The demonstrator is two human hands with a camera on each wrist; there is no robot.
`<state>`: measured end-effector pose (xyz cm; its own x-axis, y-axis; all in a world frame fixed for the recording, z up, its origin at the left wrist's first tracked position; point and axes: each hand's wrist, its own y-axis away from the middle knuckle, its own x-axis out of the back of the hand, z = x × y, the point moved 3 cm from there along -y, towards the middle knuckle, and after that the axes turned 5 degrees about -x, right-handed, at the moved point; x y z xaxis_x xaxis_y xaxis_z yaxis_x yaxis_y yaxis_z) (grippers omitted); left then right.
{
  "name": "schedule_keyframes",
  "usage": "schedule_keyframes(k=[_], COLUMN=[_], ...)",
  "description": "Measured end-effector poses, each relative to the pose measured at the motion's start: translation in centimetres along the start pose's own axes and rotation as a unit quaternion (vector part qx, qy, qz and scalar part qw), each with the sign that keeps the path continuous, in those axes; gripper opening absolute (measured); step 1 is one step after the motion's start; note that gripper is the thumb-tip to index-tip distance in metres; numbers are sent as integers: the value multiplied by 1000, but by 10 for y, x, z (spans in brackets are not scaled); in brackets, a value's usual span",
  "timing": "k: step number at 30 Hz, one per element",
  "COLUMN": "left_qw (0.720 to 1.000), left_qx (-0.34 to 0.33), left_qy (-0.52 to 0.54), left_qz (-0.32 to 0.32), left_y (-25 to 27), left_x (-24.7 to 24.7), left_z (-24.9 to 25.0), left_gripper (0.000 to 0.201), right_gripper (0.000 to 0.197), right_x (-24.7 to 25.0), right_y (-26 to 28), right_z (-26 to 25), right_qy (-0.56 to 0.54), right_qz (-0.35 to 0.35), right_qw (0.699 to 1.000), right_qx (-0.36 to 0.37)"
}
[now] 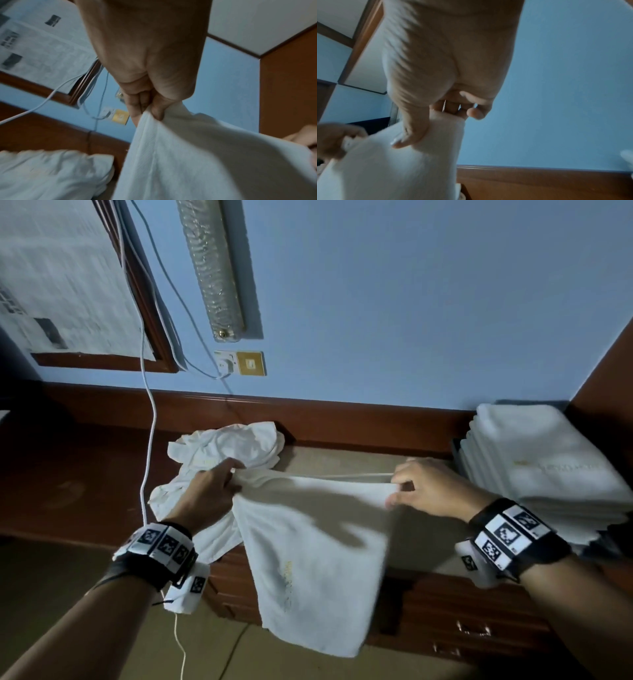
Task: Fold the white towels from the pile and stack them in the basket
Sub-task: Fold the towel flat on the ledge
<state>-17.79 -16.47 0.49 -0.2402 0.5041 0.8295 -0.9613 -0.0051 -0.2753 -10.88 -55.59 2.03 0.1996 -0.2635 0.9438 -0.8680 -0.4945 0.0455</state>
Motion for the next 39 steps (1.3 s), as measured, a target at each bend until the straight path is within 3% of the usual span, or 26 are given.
schedule_keyframes(k=[4, 7, 10, 15, 20, 27, 30, 33, 36, 39], left_qw=[999, 998, 995, 994, 987, 979, 976, 977, 978, 976], left_qx=[26, 46, 58, 32, 21, -15, -27, -20, 4, 27], left_qy=[-14, 10, 39, 63, 84, 45, 64, 85, 114, 133], left_qz=[-43, -52, -66, -79, -134, -197, -207, -194, -174, -170], left_y=[26, 42, 56, 73, 92, 119, 110, 84, 41, -12], left_x=[-26, -36, -40, -37, -35, -38, -32, -25, -28, -45], left_z=[-25, -37, -44, -45, -43, -33, -26, -19, -17, -18], left_gripper=[24, 22, 19, 16, 15, 27, 29, 16, 18, 21], right_gripper=[42, 41, 29, 34, 3, 14, 18, 30, 25, 23], right_x=[-30, -55, -72, -98, -113, -125, -114, -95, -76, -65], right_y=[17, 34, 55, 87, 115, 148, 149, 136, 104, 60], right_z=[-13, -12, -13, -26, -42, -43, -32, -14, 3, 31], right_qy=[64, 89, 55, 53, 139, 108, 72, 23, -36, -87], right_qz=[-4, -11, 6, 38, 51, -16, 5, 62, 109, 113], right_qw=[998, 996, 995, 986, 972, 971, 977, 980, 976, 966], right_qx=[15, -26, -77, -156, -184, -213, -203, -188, -183, -214])
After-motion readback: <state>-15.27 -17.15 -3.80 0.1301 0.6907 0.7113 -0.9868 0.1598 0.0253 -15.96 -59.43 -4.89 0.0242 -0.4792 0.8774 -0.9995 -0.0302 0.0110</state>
